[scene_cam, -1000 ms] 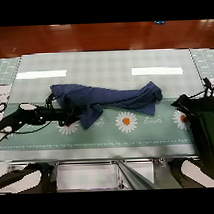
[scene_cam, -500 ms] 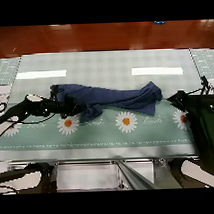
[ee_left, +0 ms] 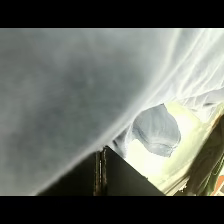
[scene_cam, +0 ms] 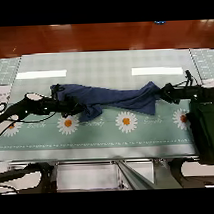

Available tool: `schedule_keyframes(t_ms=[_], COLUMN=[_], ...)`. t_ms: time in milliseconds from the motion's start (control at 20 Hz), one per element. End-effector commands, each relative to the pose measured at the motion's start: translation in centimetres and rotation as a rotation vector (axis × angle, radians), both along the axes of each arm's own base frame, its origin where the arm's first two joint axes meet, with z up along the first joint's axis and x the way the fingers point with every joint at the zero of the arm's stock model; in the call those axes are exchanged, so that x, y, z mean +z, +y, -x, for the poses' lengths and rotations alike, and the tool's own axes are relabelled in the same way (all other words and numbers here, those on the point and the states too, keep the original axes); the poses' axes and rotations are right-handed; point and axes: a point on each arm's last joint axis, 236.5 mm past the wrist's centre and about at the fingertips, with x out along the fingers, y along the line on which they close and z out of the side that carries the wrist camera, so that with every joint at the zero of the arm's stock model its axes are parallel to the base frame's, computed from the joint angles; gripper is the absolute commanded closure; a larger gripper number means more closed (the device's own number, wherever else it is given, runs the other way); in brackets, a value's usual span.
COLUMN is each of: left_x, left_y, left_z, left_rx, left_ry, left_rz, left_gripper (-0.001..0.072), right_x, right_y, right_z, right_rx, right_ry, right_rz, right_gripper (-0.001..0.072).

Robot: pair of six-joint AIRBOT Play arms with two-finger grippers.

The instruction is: Fold the shirts.

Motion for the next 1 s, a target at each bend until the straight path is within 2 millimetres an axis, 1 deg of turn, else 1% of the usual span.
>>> schedule_keyframes(t_ms=[0,100,150,200,250,300,400,450,500,550,600,650,700,750,800,850,900,950], left_x=[0.0,0.3,0.9,2.0,3.5,5.5,10.4,13.8,17.5,21.5,26.3,31.0,36.1,40.8,45.6,49.5,53.3,56.2], left_y=[0.0,0.4,0.8,1.6,2.5,3.7,6.0,7.2,8.2,9.0,9.7,10.3,10.7,11.0,11.2,11.2,11.0,10.8], left_z=[0.2,0.0,-0.4,-1.3,-2.5,-4.2,-7.4,-9.0,-10.5,-11.5,-12.2,-12.4,-12.0,-11.0,-9.5,-7.8,-5.6,-3.5], left_rx=[-0.011,-0.003,-0.004,0.008,0.030,0.056,0.105,0.131,0.159,0.167,0.180,0.184,0.183,0.180,0.182,0.183,0.183,0.185], left_ry=[0.004,0.001,-0.022,-0.051,-0.088,-0.144,-0.282,-0.362,-0.441,-0.538,-0.641,-0.749,-0.873,-0.987,-1.106,-1.207,-1.307,-1.389], left_rz=[0.000,0.006,0.013,0.022,0.030,0.035,0.029,0.024,0.023,0.018,0.018,0.008,-0.015,-0.039,-0.067,-0.093,-0.122,-0.147], left_gripper=[0.0687,0.0687,0.0687,0.0687,0.0687,0.0687,0.0687,0.0687,0.0687,0.0687,0.0687,0.0687,0.0687,0.0687,0.0687,0.0687,0.0687,0.0687], right_x=[-0.7,1.2,2.4,3.8,5.6,7.8,12.8,15.6,18.3,21.5,24.8,28.6,32.7,36.6,40.4,44.3,47.8,50.6], right_y=[1.8,1.8,1.3,0.3,-0.8,-1.6,-2.8,-3.0,-2.8,-2.6,-2.6,-2.3,-2.2,-2.0,-1.7,-1.3,-0.8,-0.3], right_z=[-1.6,-2.4,-2.8,-3.2,-3.7,-4.2,-5.2,-5.7,-6.0,-6.2,-6.3,-6.1,-5.5,-4.6,-3.4,-1.6,0.4,2.4], right_rx=[0.054,0.091,0.112,0.134,0.152,0.171,0.193,0.198,0.204,0.205,0.196,0.189,0.173,0.157,0.138,0.121,0.109,0.096], right_ry=[0.013,-0.018,-0.030,-0.038,-0.051,-0.076,-0.149,-0.197,-0.252,-0.321,-0.395,-0.481,-0.573,-0.662,-0.752,-0.844,-0.927,-0.998], right_rz=[-0.011,-0.011,0.018,0.073,0.136,0.187,0.271,0.295,0.311,0.335,0.363,0.390,0.425,0.458,0.489,0.522,0.552,0.578], right_gripper=[0.0680,0.0682,0.0682,0.0682,0.0682,0.0682,0.0682,0.0682,0.0682,0.0682,0.0682,0.0683,0.0683,0.0683,0.0683,0.0683,0.0683,0.0683])
